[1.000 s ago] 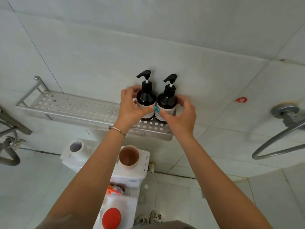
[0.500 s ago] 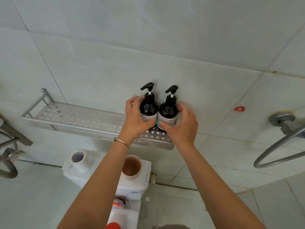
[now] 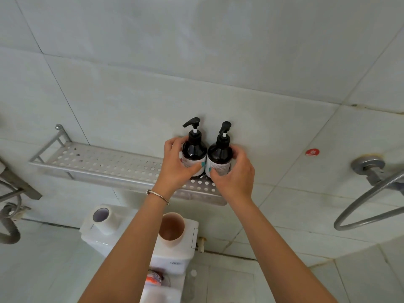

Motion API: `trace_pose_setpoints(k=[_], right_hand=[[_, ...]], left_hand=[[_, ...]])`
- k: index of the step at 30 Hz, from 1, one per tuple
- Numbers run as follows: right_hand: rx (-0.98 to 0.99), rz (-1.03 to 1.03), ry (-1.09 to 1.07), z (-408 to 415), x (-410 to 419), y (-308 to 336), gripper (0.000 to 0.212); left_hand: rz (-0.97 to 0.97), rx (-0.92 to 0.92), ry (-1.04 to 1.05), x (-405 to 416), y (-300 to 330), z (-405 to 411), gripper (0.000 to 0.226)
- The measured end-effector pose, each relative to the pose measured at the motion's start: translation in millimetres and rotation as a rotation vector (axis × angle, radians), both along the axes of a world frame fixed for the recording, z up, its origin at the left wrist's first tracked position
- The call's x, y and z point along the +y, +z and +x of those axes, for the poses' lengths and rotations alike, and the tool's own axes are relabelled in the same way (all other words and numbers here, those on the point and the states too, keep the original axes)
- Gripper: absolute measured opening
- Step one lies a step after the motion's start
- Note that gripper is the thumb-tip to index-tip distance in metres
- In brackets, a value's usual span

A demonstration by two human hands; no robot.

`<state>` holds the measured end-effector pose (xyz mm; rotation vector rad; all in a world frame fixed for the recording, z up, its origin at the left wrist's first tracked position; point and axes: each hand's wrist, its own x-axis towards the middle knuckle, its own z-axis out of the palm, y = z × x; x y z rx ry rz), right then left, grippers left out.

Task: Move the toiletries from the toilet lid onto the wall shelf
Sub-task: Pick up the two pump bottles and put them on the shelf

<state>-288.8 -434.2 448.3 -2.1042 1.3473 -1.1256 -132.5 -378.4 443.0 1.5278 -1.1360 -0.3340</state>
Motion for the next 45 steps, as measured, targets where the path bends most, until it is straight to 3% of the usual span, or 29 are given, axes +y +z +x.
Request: trace_pose_setpoints(k=[4,8,17,25,33,36,40,45], right_hand=[[0.052,-0.048,-0.076,0.3,1.1,-1.1,0.081],[0.042,-0.051,-0.035,-2.0,-0.5,-5.7,0.073],[0.073,-0.005,-0.040,-1.4,1.9,-1.6,0.084],[0.055,0.041,-0.015,-5.9,1.8,-2.7,0.077],[0.065,0.052,-0.001,-8.7,1.4,2.4,0.078],[0.034,0.054,-0.009,-6.8,2.8,1.3,0.077],[0.019,0.059,0.000,-6.7,3.2,0.6,0.077],[0.015,0.065,0.009,-7.5,2.8,1.6,0.076]], left_hand=[[0.010,0.014,0.013,1.1,0.6,0.0,0.071],[0.018,0.019,0.018,1.7,1.0,-0.1,0.071],[0.036,0.051,0.018,2.5,3.6,-0.4,0.070],[0.059,0.068,0.014,2.3,3.4,-0.6,0.069],[0.187,0.087,-0.163,11.5,11.4,15.4,0.071],[0.198,0.003,-0.141,14.1,11.5,18.0,0.073],[0.138,-0.171,0.052,11.3,8.6,-0.4,0.071],[0.155,-0.157,0.020,15.4,14.6,2.4,0.075]])
